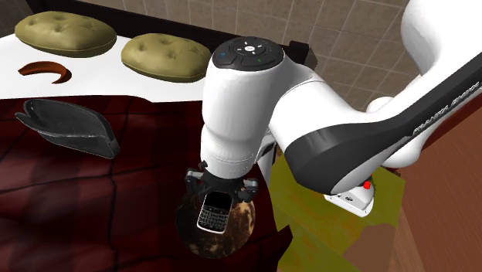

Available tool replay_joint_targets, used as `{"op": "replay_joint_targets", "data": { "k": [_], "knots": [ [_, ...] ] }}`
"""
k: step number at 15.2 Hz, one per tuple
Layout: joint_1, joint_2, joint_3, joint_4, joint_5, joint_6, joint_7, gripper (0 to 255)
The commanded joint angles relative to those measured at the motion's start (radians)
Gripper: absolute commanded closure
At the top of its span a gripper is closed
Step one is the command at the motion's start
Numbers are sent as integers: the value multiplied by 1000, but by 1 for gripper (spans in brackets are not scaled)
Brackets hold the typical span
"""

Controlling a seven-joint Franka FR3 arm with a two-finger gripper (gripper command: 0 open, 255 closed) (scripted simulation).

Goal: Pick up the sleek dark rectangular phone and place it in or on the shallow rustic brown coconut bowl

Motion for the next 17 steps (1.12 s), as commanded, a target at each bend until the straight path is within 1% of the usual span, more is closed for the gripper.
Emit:
{"op": "replay_joint_targets", "data": {
  "k": [1,6,14,15,17],
  "knots": [
    [-2,16,4,-14,-11,27,7,255],
    [-5,60,16,-50,-46,97,33,255],
    [-5,64,16,-53,-49,102,35,255],
    [-5,64,16,-53,-49,102,35,0],
    [-5,64,16,-53,-49,102,35,0]
  ]
}}
